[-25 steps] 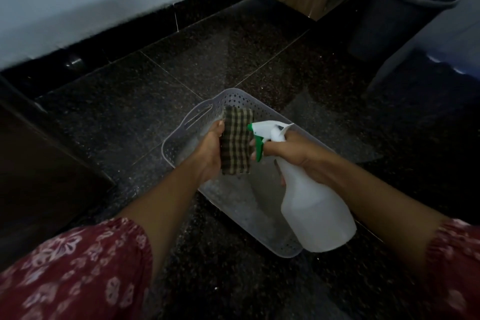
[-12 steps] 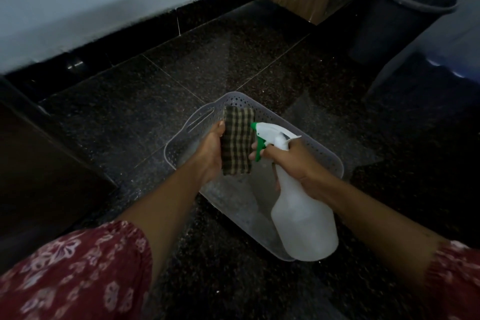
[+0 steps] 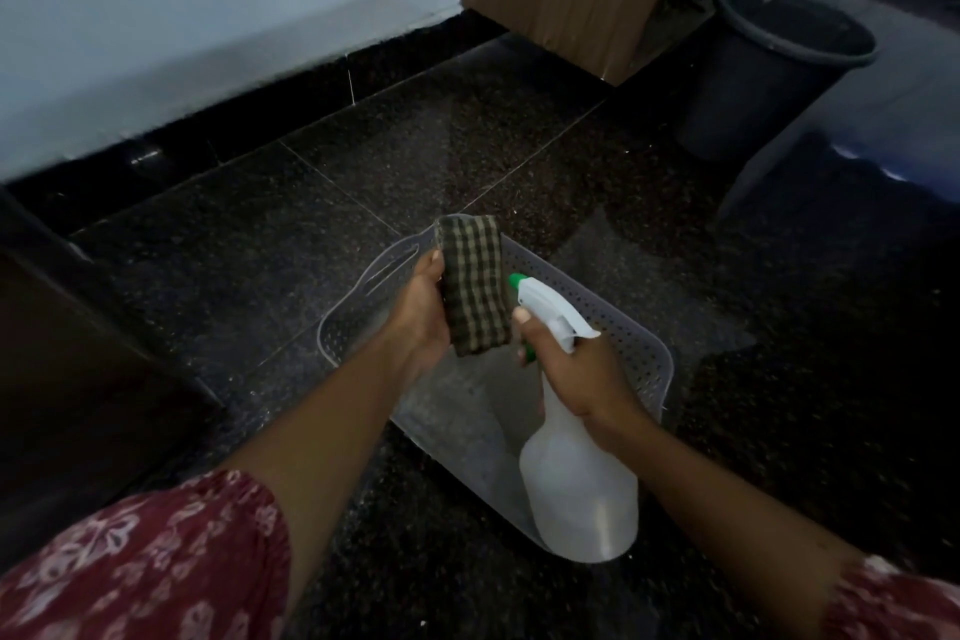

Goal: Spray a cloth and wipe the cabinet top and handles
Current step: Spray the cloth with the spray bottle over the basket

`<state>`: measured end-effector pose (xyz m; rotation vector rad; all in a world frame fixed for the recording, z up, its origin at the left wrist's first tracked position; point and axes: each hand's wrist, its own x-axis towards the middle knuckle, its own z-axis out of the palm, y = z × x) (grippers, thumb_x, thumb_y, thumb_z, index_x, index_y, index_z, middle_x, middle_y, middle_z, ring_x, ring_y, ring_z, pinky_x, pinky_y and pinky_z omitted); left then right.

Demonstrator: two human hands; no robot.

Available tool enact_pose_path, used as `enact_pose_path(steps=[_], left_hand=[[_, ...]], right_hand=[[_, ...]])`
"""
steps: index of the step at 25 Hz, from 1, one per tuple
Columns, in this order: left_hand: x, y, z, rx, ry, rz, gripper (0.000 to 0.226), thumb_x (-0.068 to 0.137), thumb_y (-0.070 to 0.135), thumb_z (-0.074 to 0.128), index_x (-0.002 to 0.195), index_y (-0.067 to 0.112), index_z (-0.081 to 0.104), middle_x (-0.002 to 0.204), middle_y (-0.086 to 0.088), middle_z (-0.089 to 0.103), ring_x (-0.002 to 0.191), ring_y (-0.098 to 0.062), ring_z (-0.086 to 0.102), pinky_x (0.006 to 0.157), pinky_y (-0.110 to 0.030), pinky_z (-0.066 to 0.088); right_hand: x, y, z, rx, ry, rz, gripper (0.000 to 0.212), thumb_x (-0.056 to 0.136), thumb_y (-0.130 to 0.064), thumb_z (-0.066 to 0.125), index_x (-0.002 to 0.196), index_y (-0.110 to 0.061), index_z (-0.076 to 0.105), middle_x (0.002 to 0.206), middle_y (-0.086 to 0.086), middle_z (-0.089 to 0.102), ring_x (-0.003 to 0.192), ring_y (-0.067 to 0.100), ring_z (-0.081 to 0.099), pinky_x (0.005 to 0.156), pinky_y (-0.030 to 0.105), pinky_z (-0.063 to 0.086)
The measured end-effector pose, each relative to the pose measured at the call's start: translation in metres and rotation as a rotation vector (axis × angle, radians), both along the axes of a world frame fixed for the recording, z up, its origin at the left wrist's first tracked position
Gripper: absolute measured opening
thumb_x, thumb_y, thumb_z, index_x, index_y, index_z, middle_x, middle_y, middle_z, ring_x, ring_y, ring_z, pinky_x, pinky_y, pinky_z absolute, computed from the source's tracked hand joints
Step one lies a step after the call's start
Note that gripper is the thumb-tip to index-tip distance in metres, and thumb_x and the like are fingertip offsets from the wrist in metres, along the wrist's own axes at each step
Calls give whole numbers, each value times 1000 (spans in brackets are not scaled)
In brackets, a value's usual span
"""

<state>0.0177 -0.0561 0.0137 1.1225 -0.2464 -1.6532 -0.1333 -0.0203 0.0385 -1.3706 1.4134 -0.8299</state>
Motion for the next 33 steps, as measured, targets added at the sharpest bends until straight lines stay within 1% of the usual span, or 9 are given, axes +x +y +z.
enact_pose_path(steps=[5, 10, 12, 19, 23, 26, 29, 31, 33], left_hand=[[-4, -4, 6, -25, -19, 19, 45, 101, 35, 23, 138, 15, 40, 137, -18, 51, 121, -32, 53, 76, -40, 50], [-6, -5, 8, -41, -32, 37, 42, 101, 32, 24, 136, 17, 41, 137, -16, 51, 119, -31, 53, 72, -39, 50], [-7, -5, 9, -43, -34, 40, 41, 101, 32, 24, 136, 18, 41, 136, -16, 52, 118, -31, 54, 72, -39, 50], [-6, -7, 11, -49, -72, 37, 40, 101, 31, 25, 134, 17, 44, 135, -15, 53, 119, -31, 54, 79, -42, 49], [-9, -6, 11, -48, -85, 36, 38, 101, 31, 25, 131, 18, 45, 133, -16, 54, 111, -28, 56, 74, -39, 50], [-6, -8, 10, -39, -69, 48, 41, 101, 33, 25, 135, 19, 43, 135, -14, 53, 111, -28, 56, 71, -40, 51], [-5, -8, 6, -40, -93, 62, 39, 101, 31, 26, 132, 19, 46, 133, -14, 55, 113, -28, 57, 79, -41, 50], [-6, -7, 5, -51, -97, 57, 37, 101, 30, 27, 129, 19, 48, 131, -14, 56, 107, -27, 59, 78, -38, 51], [-7, -6, 6, -55, -110, 39, 37, 101, 30, 26, 129, 19, 48, 130, -14, 57, 97, -23, 62, 71, -34, 51]], right_hand=[[-1, -1, -4, 54, 73, 126, 16, 82, -32, 63, 93, -22, 71, 71, -19, 61, 64, -14, 57, 63, 2, 44], [-2, -4, -3, 38, 141, 67, 31, 85, -35, 59, 96, -9, 69, 79, 7, 71, 68, 1, 60, 63, 10, 42], [-2, -5, 0, 32, 132, 89, 31, 85, -34, 59, 100, -9, 69, 81, 1, 67, 70, -3, 58, 64, 7, 43], [-4, -11, 3, 17, 126, 65, 32, 88, -30, 55, 105, -5, 66, 87, 5, 70, 77, 7, 62, 88, 30, 47], [0, -16, 9, 43, 22, 210, 31, 91, -21, 53, 121, -18, 58, 97, -19, 59, 74, -22, 51, 68, -8, 37], [-2, -18, 9, 146, -62, 152, 14, 89, -29, 55, 93, -23, 68, 84, -14, 67, 76, -7, 60, 72, 10, 48], [-3, -21, 8, 147, 20, 75, 28, 87, -35, 55, 67, -20, 66, 66, -2, 67, 65, 7, 63, 70, 27, 47], [0, -22, 10, 110, 65, 88, 25, 88, -33, 54, 70, -22, 66, 66, -4, 67, 63, 4, 63, 70, 26, 46], [3, -25, 12, 82, 70, 180, 21, 90, -28, 52, 96, -18, 69, 90, 1, 71, 89, 10, 65, 88, 28, 46]])
